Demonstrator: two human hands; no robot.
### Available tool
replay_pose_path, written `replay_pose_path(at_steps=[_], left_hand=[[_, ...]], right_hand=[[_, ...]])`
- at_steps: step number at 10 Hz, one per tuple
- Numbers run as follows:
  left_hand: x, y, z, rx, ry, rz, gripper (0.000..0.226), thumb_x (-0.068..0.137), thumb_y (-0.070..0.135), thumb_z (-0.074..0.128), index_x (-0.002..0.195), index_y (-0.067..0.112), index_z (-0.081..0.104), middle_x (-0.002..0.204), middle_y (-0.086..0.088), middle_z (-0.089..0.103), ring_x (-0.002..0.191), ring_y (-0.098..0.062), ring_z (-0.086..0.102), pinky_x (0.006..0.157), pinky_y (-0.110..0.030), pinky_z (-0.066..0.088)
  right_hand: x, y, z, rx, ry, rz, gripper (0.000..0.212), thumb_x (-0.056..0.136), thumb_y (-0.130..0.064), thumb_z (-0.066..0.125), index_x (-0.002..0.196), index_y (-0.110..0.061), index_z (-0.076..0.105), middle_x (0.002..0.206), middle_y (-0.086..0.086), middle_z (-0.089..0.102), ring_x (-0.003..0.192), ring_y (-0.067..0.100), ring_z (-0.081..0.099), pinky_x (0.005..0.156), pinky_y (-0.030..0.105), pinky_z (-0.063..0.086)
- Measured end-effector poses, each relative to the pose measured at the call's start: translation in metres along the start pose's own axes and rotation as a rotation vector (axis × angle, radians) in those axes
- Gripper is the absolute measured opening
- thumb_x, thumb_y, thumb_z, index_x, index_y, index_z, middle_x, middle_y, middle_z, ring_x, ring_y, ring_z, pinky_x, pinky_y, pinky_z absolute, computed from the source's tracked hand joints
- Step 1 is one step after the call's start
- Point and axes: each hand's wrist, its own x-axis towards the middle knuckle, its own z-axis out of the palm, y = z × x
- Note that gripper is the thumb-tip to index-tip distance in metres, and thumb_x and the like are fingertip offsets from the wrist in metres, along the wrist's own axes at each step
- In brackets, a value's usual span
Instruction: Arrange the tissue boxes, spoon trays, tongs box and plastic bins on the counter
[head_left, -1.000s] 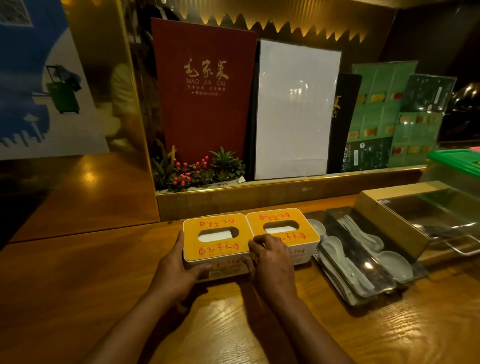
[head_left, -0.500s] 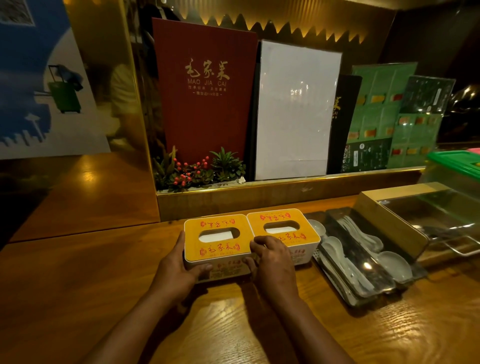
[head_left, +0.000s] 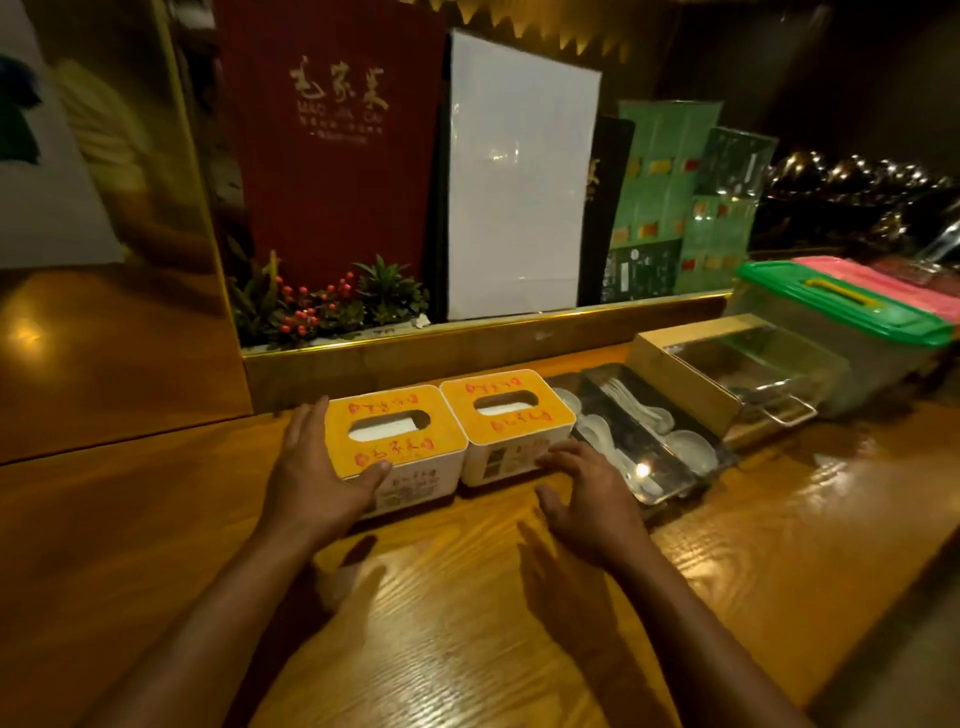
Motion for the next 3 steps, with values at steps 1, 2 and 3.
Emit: replay_pose_path(at_steps=[1, 2, 3], left_hand=[[-0.002, 0.033, -0.003, 0.073, -0.033, 0.122, 0.081, 0.078, 0.041, 0.082, 0.148, 0.024, 0.046, 0.166, -0.006, 0.024, 0.148, -0.032, 0.031, 0.113, -0.049, 0.037], [-0.005, 0.067, -0.002, 0.076, -0.164, 0.257, 0.071, 0.078, 0.04, 0.081, 0.142, 0.026, 0.054, 0.166, -0.005, 0.025, 0.145, -0.029, 0.037, 0.112, -0.044, 0.039], [-0.008, 0.105, -0.003, 0.11, -0.248, 0.372, 0.07, 0.078, 0.043, 0.081, 0.141, 0.03, 0.053, 0.167, -0.003, 0.022, 0.139, -0.03, 0.047, 0.11, -0.046, 0.043]], right_hand=[[-0.021, 0.021, -0.032, -0.043, -0.088, 0.115, 0.033, 0.089, -0.035, 0.069, 0.122, -0.033, 0.064, 0.137, -0.007, 0.054, 0.121, 0.012, 0.051, 0.096, 0.032, 0.047], [-0.039, 0.037, -0.063, -0.061, -0.092, 0.167, 0.03, 0.089, -0.036, 0.069, 0.118, -0.035, 0.065, 0.127, -0.006, 0.061, 0.104, 0.008, 0.059, 0.083, 0.032, 0.054], [-0.049, 0.04, -0.103, -0.003, -0.031, 0.193, 0.028, 0.088, -0.034, 0.071, 0.116, -0.037, 0.065, 0.119, -0.009, 0.063, 0.09, 0.002, 0.06, 0.067, 0.024, 0.054]])
